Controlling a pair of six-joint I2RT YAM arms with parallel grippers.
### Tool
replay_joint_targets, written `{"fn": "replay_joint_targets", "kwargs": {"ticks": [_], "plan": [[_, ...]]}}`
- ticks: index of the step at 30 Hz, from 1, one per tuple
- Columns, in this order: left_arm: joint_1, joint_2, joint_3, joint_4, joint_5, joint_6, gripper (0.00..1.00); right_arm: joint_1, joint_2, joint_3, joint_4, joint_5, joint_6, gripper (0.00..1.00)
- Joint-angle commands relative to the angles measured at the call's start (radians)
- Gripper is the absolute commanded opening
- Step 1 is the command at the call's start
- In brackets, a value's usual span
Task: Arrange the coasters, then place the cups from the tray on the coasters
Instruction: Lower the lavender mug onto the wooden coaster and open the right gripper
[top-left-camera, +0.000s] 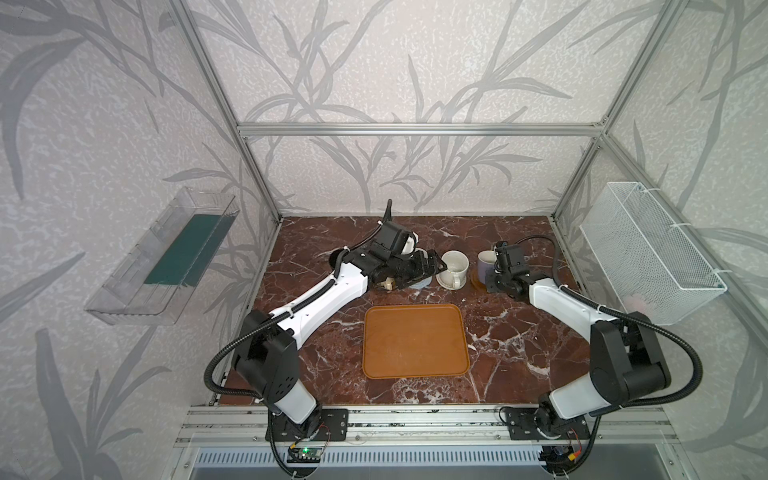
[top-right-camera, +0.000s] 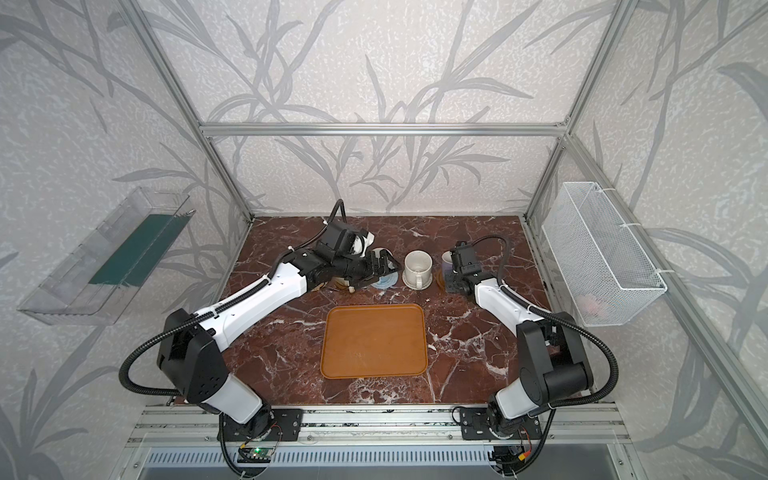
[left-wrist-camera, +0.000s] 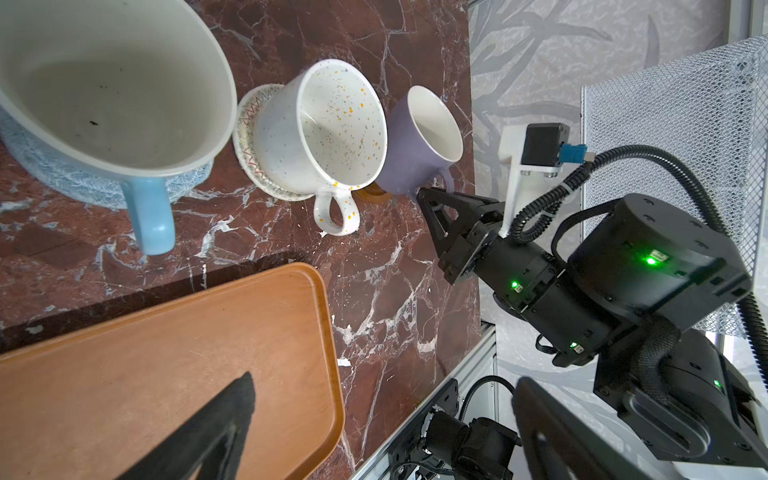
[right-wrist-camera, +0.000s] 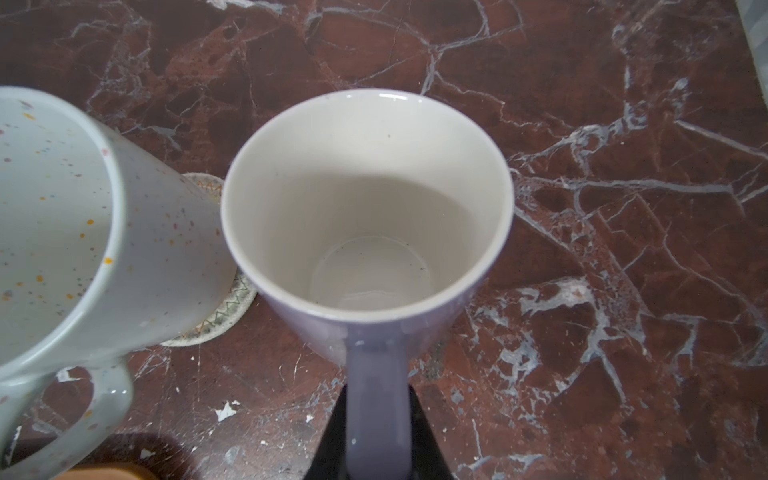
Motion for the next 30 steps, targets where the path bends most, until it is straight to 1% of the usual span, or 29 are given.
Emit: {"fn": "replay_joint_targets", "kwargs": {"ticks": [1, 7, 11, 15, 19, 24, 30], "plan": [[-0.003, 0.009, -0.010, 0.027, 0.022, -0.007, 0.99, -0.003, 0.007, 0.062, 0.077, 0.011, -0.007, 0.00], [-0.007, 0.011, -0.036, 0.050, 0.005, -0.019, 0.99, -0.002, 0.037, 0.057, 0.084, 0.001, 0.002, 0.00], [-0.009, 0.026, -0.039, 0.077, -0.016, -0.040, 0.99, -0.001, 0.018, 0.018, 0.089, 0.004, 0.017, 0.00], [-0.011, 0.057, -0.004, 0.084, -0.032, -0.044, 0.99, -0.001, 0.015, -0.014, 0.097, 0.003, 0.026, 0.00], [-0.012, 0.087, 0.016, 0.113, -0.013, -0.066, 0.99, 0.005, -0.010, -0.041, 0.097, 0.004, 0.048, 0.00], [-0.012, 0.092, 0.006, 0.133, -0.009, -0.078, 0.99, 0.007, -0.017, -0.046, 0.024, -0.008, 0.080, 0.00], [-0.012, 0.079, -0.020, 0.150, -0.010, -0.086, 0.99, 0.015, -0.039, -0.066, -0.008, -0.014, 0.091, 0.00]]}}
